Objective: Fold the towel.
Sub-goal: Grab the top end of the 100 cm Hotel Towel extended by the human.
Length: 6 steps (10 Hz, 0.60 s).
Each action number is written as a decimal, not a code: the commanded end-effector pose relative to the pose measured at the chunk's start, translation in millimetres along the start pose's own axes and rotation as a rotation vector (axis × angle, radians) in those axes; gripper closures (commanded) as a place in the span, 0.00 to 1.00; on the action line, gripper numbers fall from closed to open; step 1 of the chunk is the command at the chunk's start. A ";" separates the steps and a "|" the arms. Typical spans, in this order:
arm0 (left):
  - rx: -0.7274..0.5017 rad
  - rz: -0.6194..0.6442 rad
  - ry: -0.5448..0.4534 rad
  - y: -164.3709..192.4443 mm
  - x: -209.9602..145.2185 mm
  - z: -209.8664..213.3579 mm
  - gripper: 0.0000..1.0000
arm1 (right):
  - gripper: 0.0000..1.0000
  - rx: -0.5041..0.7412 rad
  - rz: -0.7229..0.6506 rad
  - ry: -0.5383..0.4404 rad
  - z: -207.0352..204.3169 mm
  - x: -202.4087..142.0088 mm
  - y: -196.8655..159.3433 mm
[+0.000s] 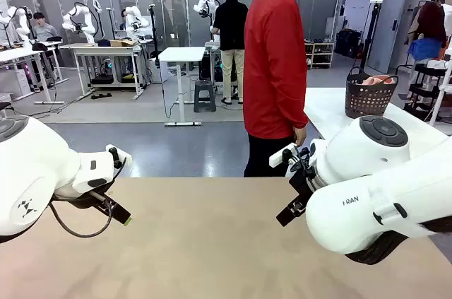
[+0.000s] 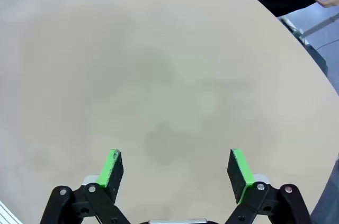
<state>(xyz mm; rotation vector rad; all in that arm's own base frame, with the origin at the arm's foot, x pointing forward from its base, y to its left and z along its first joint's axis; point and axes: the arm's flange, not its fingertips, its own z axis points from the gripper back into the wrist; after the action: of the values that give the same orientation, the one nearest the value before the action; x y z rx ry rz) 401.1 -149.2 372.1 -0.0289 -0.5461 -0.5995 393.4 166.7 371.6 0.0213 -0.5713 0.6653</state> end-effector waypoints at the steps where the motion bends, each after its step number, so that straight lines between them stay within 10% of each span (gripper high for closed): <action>1: 0.000 0.000 0.000 -0.2 0.1 0.0 0.00 | 0.00 0.000 0.000 0.000 0.0 0.0 0.0; 6: 0.000 0.000 0.000 -0.2 0.1 0.0 0.00 | 0.00 0.000 0.000 0.000 0.0 0.0 0.0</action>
<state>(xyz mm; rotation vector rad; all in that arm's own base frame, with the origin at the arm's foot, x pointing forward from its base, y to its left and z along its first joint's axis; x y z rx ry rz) 401.0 -149.6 372.1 -0.0289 -0.5461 -0.6004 393.4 166.8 371.6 0.0204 -0.5714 0.6672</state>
